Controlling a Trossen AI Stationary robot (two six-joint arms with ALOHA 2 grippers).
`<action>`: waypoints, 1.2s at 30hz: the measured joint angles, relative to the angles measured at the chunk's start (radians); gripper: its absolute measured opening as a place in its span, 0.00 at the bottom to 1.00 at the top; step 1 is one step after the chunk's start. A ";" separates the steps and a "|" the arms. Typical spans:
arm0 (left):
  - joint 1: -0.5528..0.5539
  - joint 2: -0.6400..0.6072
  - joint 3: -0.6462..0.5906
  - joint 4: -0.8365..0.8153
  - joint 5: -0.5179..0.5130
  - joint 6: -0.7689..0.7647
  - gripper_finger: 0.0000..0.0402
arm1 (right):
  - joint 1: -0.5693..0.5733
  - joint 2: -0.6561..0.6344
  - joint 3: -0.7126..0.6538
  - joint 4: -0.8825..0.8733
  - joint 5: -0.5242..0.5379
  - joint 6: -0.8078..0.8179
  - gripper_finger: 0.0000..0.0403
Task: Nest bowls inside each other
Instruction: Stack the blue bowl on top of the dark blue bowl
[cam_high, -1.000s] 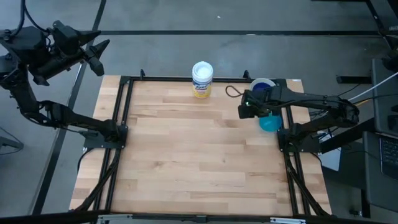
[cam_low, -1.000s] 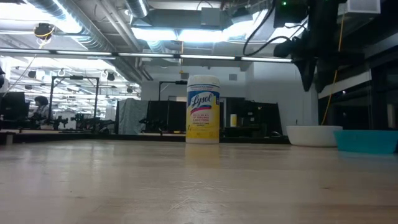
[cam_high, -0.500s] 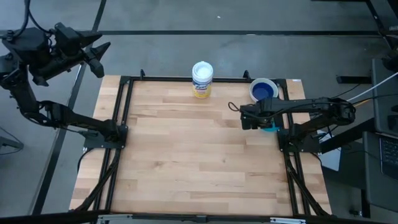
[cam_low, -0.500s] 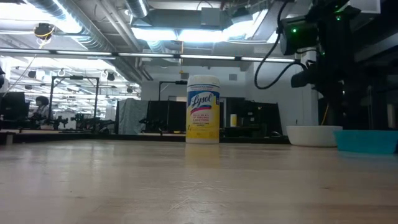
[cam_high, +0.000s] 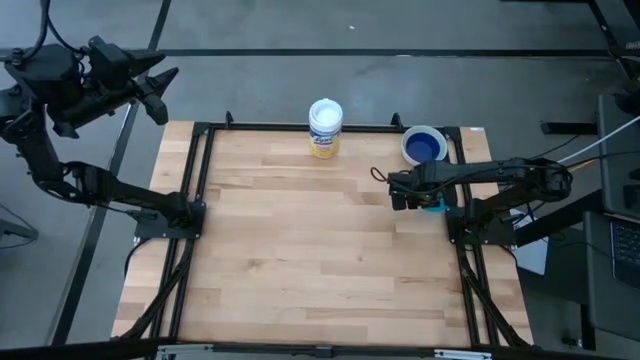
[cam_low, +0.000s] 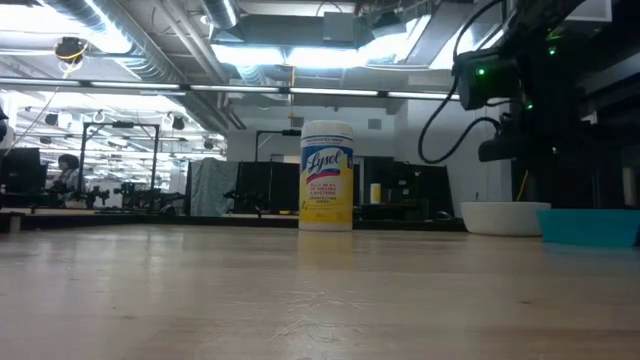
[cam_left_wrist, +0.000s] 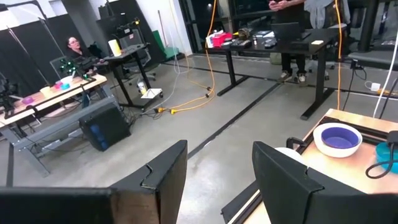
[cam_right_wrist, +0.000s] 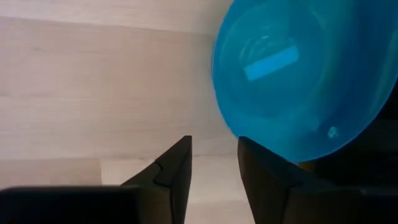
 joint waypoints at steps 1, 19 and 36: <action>0.000 0.001 0.000 0.000 0.000 -0.001 0.44 | -0.007 0.000 -0.001 -0.001 0.004 -0.013 0.34; 0.000 0.004 0.000 -0.008 0.000 -0.039 0.44 | -0.169 -0.001 -0.030 0.134 0.069 -0.255 0.31; 0.000 0.004 0.000 -0.076 -0.012 -0.097 0.44 | -0.177 -0.001 -0.086 0.344 0.006 -0.277 0.02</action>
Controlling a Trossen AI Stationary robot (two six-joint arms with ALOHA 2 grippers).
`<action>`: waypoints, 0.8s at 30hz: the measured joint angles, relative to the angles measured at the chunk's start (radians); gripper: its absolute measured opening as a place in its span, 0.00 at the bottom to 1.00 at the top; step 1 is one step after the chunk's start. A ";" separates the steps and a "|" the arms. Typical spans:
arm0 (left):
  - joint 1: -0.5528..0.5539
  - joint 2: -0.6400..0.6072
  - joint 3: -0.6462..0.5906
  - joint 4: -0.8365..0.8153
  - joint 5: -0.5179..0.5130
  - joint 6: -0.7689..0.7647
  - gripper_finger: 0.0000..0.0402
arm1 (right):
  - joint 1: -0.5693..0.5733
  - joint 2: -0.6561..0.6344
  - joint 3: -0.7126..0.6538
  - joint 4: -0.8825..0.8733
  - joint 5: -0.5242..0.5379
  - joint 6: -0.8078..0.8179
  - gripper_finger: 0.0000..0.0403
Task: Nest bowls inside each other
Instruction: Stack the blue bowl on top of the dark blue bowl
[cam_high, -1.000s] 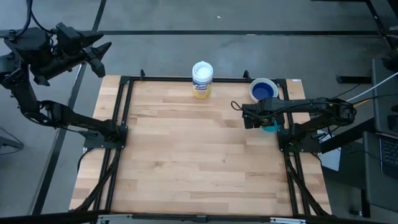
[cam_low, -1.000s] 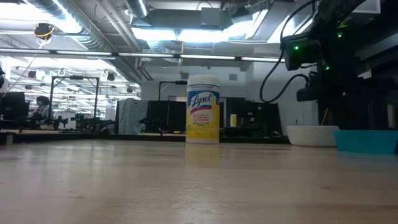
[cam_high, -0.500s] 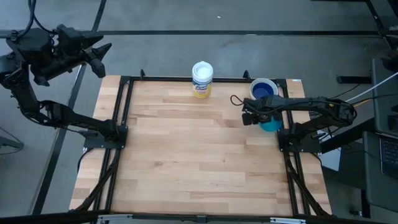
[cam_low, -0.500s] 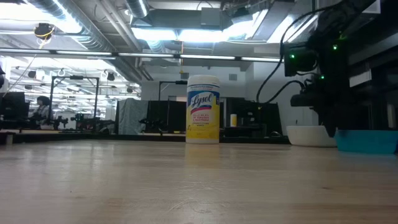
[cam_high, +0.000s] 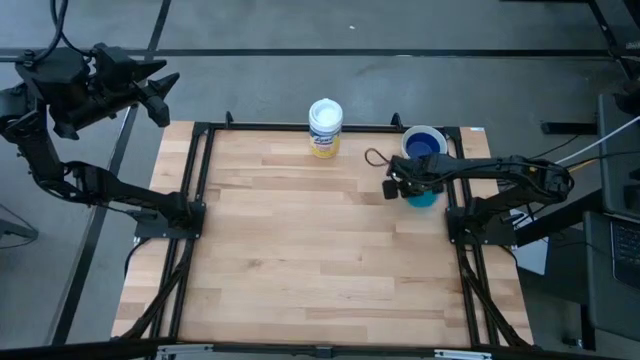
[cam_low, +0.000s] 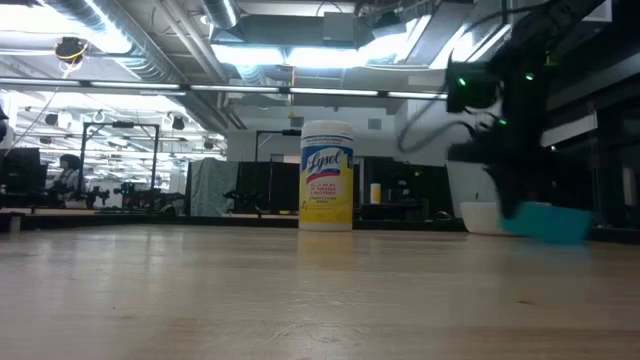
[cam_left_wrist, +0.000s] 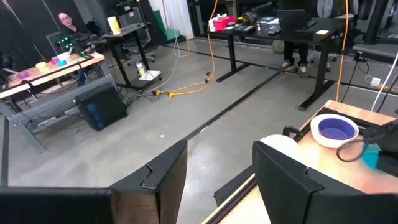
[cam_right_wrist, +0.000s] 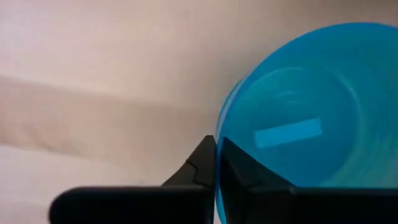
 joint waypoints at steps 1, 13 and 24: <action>0.000 0.000 0.000 0.000 0.000 0.000 0.44 | 0.000 0.000 0.015 0.023 0.020 0.001 0.02; 0.000 0.000 0.000 0.001 -0.002 0.010 0.44 | -0.168 -0.004 0.355 0.074 0.151 -0.260 0.01; 0.000 0.000 0.000 0.001 0.001 0.011 0.44 | -0.408 0.042 0.367 -0.002 0.107 -0.426 0.00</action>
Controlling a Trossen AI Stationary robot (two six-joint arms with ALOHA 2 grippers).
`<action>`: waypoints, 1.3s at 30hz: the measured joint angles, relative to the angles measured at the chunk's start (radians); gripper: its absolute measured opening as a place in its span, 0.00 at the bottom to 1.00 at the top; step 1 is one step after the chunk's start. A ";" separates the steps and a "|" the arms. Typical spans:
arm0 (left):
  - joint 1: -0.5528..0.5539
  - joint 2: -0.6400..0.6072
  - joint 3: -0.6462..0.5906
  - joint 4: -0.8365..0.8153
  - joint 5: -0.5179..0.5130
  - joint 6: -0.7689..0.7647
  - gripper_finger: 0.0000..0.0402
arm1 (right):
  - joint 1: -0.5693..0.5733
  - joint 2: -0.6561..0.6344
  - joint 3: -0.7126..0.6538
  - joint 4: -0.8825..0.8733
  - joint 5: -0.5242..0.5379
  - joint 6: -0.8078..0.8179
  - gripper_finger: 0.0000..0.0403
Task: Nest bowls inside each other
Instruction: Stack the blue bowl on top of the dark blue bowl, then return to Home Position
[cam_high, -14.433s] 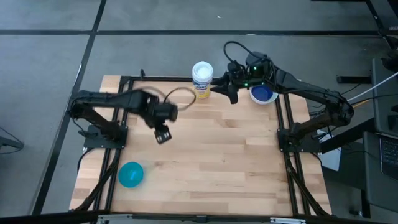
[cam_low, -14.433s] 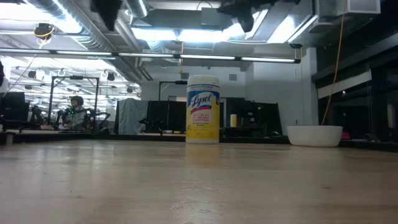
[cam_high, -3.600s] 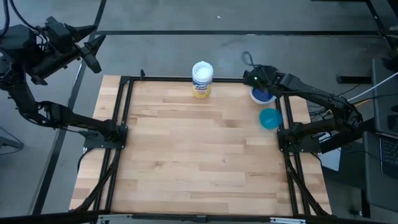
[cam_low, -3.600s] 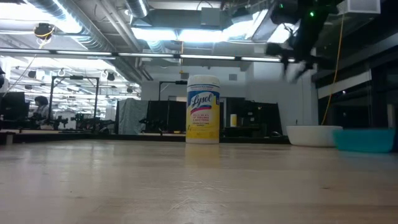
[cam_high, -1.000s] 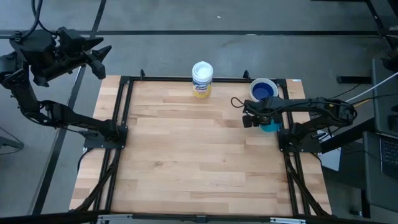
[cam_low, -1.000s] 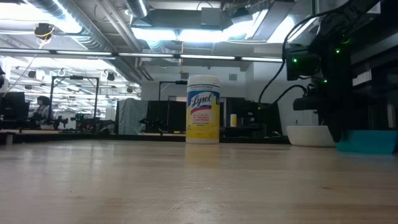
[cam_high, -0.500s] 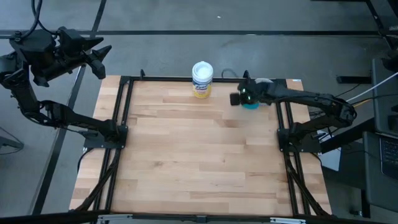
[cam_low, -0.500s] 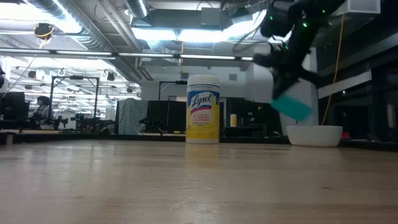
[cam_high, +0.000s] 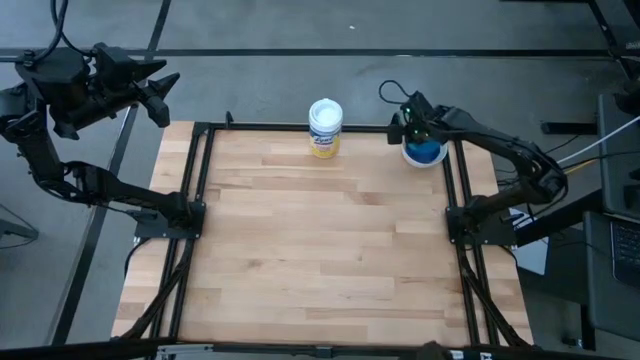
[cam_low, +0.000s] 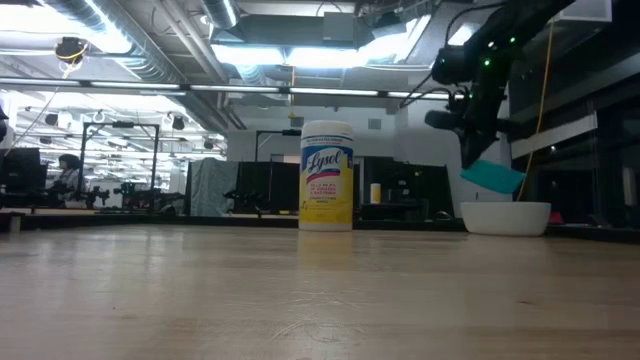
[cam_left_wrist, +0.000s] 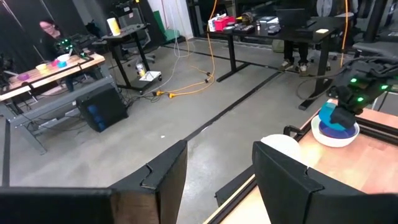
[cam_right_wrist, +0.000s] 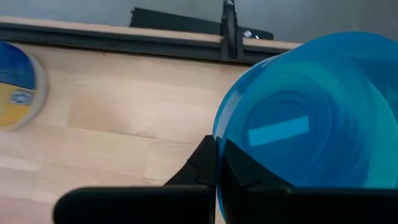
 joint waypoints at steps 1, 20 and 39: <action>0.000 0.000 0.000 0.000 0.000 0.000 0.44 | -0.008 0.010 0.000 -0.003 -0.003 -0.003 0.00; 0.000 0.000 0.000 0.000 -0.025 0.000 0.44 | -0.063 0.141 0.000 -0.079 -0.003 -0.051 0.00; 0.000 0.000 0.000 0.000 -0.026 0.000 0.44 | -0.089 0.131 0.000 -0.070 -0.054 -0.109 0.43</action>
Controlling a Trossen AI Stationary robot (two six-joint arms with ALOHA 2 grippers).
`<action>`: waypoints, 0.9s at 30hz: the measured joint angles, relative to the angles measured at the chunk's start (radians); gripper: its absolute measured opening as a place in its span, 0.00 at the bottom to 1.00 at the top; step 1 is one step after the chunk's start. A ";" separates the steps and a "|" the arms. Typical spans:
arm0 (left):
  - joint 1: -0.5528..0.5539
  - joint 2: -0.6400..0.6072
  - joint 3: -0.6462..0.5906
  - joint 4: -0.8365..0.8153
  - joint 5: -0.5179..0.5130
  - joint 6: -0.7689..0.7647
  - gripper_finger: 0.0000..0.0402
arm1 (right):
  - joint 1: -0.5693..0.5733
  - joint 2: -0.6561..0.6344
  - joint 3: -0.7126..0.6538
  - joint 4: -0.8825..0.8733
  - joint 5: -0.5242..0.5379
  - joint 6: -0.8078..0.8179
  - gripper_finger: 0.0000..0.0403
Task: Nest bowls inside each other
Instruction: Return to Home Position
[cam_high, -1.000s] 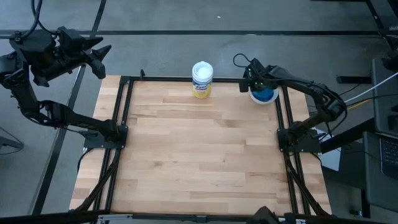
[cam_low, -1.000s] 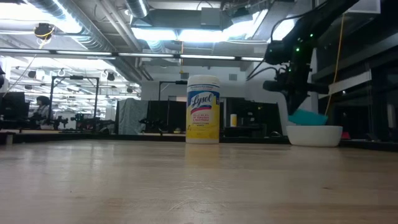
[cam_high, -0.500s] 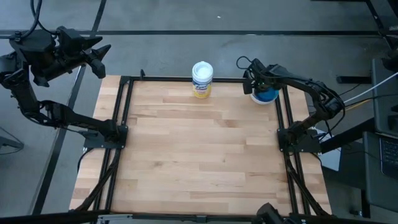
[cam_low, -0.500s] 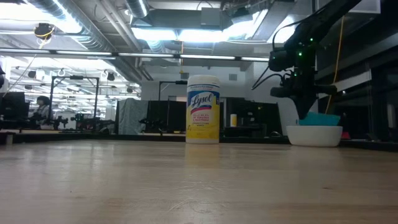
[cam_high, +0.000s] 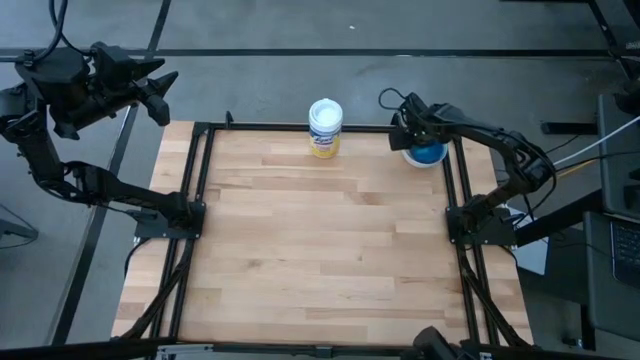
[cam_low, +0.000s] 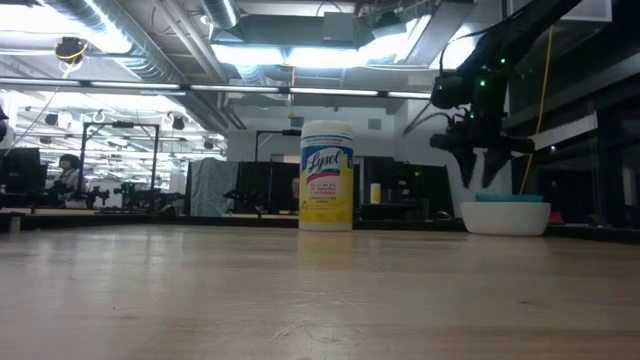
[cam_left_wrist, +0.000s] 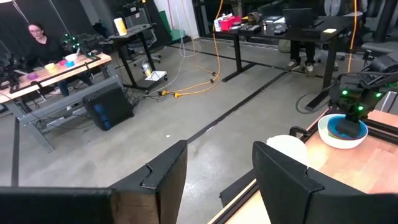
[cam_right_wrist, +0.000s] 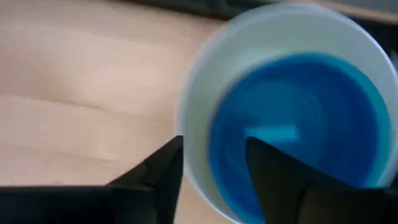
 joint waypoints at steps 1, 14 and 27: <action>0.000 0.002 0.001 0.000 0.000 0.000 0.44 | 0.003 -0.009 0.000 0.026 -0.016 0.000 0.45; 0.000 -0.011 0.021 0.405 0.093 0.065 0.44 | 0.239 -0.263 0.265 0.284 -0.056 -0.126 0.50; 0.043 -0.414 0.002 0.393 0.481 -0.313 0.44 | 0.412 -0.539 0.591 0.282 -0.516 -0.312 0.34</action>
